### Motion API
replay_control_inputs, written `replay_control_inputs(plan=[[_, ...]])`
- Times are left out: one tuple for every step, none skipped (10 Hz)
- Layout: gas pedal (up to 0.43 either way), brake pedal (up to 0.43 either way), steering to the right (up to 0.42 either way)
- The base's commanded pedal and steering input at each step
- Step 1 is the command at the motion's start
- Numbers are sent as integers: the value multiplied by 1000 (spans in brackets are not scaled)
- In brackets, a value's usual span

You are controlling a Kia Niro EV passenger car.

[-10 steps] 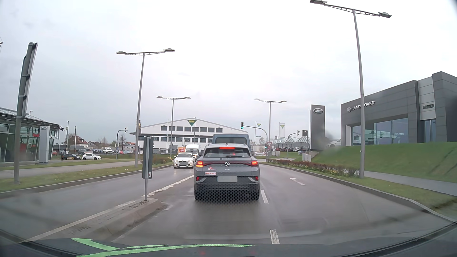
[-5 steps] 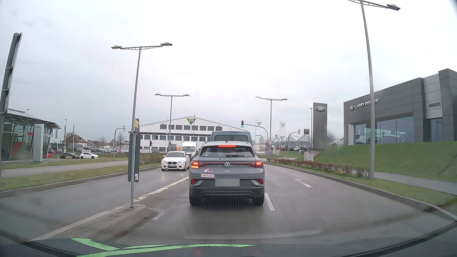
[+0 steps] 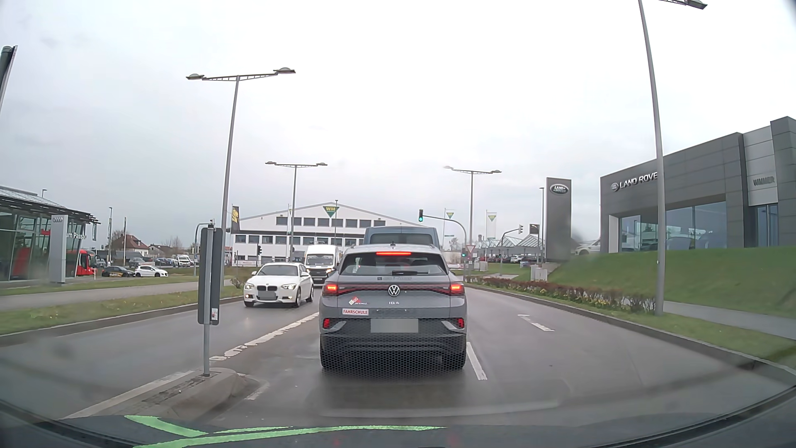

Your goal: Follow the waypoints while adhering to traffic rules and regulations

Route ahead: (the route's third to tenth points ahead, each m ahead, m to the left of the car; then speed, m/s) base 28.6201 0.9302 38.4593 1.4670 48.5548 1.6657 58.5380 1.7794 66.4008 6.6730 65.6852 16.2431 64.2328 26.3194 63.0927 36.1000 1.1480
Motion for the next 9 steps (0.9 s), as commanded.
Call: replay_control_inputs(plan=[[0, 177, 23], [0, 177, 23], [0, 171, 20], [0, 177, 19], [0, 177, 18], [0, 171, 19], [0, 171, 19], [0, 177, 19], [0, 171, 19]])
